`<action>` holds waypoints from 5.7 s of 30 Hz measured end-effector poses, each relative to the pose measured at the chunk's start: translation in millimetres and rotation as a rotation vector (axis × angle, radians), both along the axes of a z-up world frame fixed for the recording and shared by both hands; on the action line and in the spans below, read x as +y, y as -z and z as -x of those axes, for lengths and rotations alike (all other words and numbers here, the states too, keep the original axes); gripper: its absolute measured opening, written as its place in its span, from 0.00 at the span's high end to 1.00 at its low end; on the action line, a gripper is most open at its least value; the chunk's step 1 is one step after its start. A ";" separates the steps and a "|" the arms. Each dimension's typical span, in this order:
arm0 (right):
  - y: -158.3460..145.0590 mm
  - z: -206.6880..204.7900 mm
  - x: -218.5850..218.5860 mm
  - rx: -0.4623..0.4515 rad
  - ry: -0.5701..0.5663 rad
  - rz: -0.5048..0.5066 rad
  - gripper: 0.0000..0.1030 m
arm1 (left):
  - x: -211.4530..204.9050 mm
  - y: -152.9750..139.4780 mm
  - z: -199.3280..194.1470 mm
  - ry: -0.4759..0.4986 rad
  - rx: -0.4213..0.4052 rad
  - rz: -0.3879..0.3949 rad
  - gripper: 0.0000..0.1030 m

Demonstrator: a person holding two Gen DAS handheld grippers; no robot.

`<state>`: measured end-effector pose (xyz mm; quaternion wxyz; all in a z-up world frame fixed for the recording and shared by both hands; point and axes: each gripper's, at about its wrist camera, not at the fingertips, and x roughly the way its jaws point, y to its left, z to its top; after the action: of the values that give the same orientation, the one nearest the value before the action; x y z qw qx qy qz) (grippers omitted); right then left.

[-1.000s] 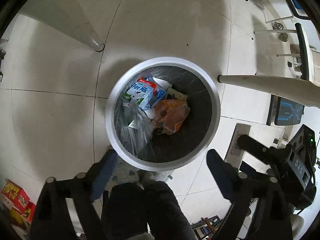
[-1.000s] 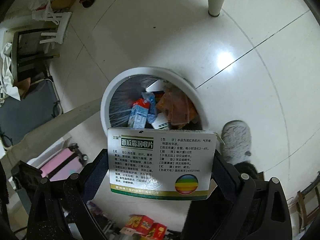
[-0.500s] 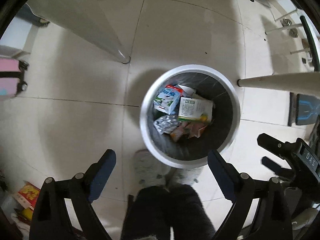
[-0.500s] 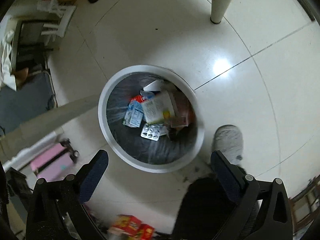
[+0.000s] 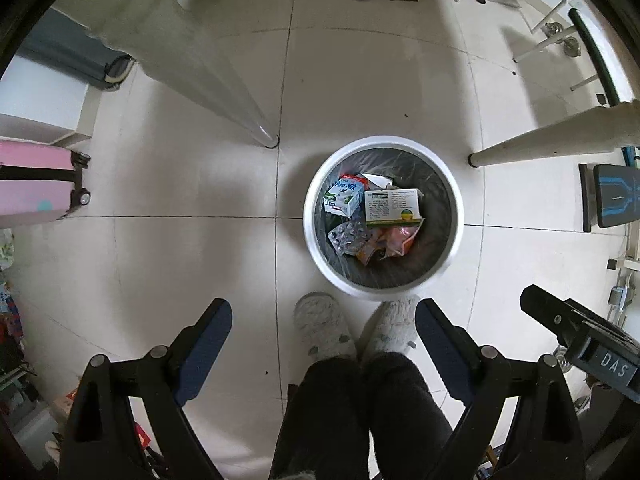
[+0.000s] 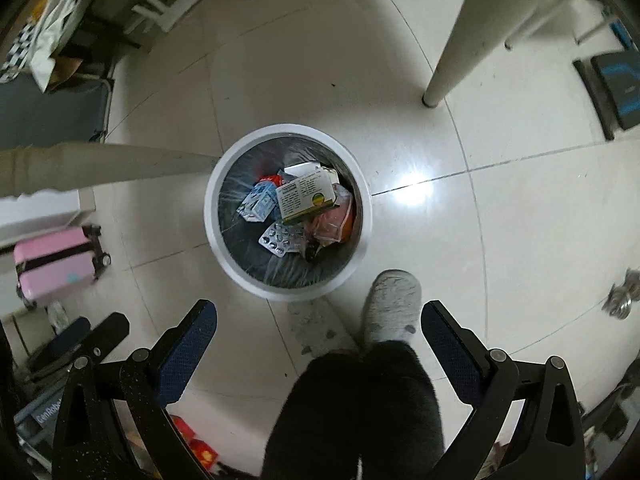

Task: Collect trash
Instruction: 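Raise both tools back toward the table, then grasp the foil blister pack with the left tool, then grasp the white Doctor toothpaste box with the right tool while the left holds the blister pack, then carry the toothpaste box and blister pack over the trash bin with both tools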

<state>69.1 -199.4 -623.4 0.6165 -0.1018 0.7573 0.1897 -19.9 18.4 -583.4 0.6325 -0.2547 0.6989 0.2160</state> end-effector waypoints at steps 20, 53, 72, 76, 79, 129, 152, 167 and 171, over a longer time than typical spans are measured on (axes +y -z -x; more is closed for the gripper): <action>-284.8 23.2 5.8 -0.131 -0.033 -0.086 0.00 | 4.9 -221.0 11.6 0.015 -0.134 -0.111 0.09; -292.9 -265.5 153.6 -0.129 -0.085 -0.050 0.55 | 113.9 -211.5 -182.2 -0.160 0.006 -0.240 0.09; -313.6 -389.0 6.4 -0.138 0.036 0.001 0.21 | 32.7 -187.0 -306.4 0.019 -0.068 -0.032 0.13; -302.4 -400.0 -0.9 -0.123 0.039 0.012 0.21 | 24.5 -193.7 -307.6 0.024 -0.092 -0.045 0.27; -292.9 -401.2 7.4 -0.112 0.038 0.011 0.21 | 15.5 -201.1 -308.5 0.021 -0.102 -0.048 0.47; -275.1 -469.7 402.7 -0.289 -1.191 0.213 0.22 | 199.4 -223.5 -383.9 -0.446 -0.160 -0.191 0.41; -328.2 -502.7 331.5 -0.218 -0.820 -0.031 0.42 | 182.9 -287.5 -349.0 -0.374 -0.231 -0.246 0.41; -415.5 -308.9 181.6 -0.313 -0.361 -0.248 0.44 | 102.9 -370.2 -209.5 -0.152 -0.413 -0.292 0.40; -422.9 -230.1 130.5 -0.310 -0.256 -0.281 0.44 | 74.8 -381.2 -152.5 -0.083 -0.454 -0.266 0.40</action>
<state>299.2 -68.9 -200.5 0.7045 -0.1379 0.6007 0.3519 132.6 93.2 -202.2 0.7916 -0.2400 0.4934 0.2690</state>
